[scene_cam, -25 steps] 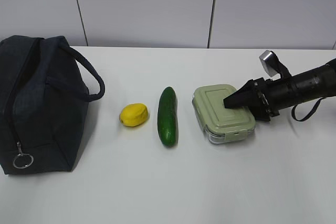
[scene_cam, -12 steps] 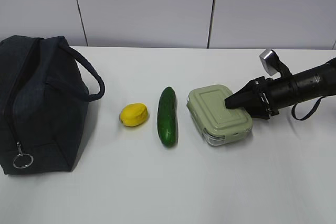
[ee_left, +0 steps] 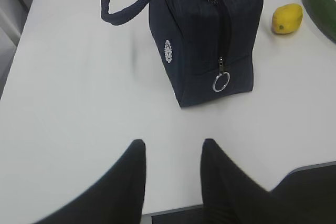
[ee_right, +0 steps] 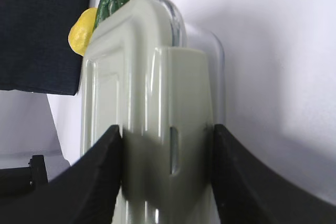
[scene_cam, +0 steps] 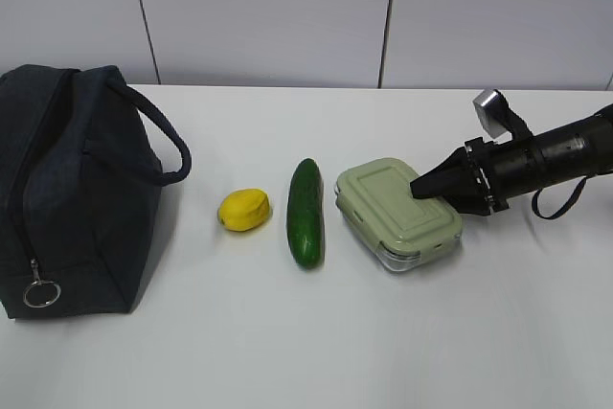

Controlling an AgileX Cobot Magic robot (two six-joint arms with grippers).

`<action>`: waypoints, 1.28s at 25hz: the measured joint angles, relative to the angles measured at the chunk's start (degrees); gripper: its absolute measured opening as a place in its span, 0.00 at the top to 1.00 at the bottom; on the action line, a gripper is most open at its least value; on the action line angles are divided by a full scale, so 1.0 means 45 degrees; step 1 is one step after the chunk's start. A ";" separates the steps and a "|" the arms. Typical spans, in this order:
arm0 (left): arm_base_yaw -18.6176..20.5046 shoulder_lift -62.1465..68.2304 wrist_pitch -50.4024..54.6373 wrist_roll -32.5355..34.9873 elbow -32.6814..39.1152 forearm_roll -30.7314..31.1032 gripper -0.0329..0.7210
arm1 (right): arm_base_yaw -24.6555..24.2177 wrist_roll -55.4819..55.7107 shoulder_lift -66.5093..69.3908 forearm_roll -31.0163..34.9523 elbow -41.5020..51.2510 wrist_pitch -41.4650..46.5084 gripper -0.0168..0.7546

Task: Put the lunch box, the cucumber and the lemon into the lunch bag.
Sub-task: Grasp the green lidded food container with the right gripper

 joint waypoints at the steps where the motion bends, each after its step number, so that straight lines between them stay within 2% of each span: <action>1: 0.0000 0.0000 0.0000 0.0000 0.0000 0.0000 0.64 | 0.0000 0.0085 0.0000 0.0000 0.0000 0.0000 0.48; 5: 0.0000 0.0694 0.0000 0.0000 -0.0457 -0.0300 0.64 | 0.0000 0.0207 0.0000 -0.0020 0.0000 0.0000 0.48; 9: 0.0000 0.3216 -0.0072 0.0000 -0.1353 -0.1308 0.64 | 0.0000 0.0281 -0.0049 -0.0078 0.0000 -0.0023 0.49; 14: 0.0000 0.7082 -0.0386 0.0000 -0.3540 -0.2550 0.64 | 0.0022 0.0309 -0.0159 -0.0257 0.0000 -0.0128 0.49; 22: 0.0000 1.2479 -0.0205 0.0000 -0.7123 -0.2312 0.63 | 0.0022 0.0376 -0.0176 -0.0287 -0.0028 -0.0134 0.49; 24: 0.0000 1.3758 0.0325 0.0000 -0.7674 -0.2367 0.59 | 0.0022 0.0456 -0.0176 -0.0287 -0.0028 -0.0134 0.49; 28: 0.0000 1.5911 0.1067 0.0000 -0.8457 -0.2155 0.43 | 0.0022 0.0488 -0.0176 -0.0318 -0.0028 -0.0134 0.49; 32: 0.0086 1.7309 0.1122 0.0000 -0.9330 -0.2016 0.38 | 0.0022 0.0551 -0.0176 -0.0369 -0.0112 -0.0134 0.49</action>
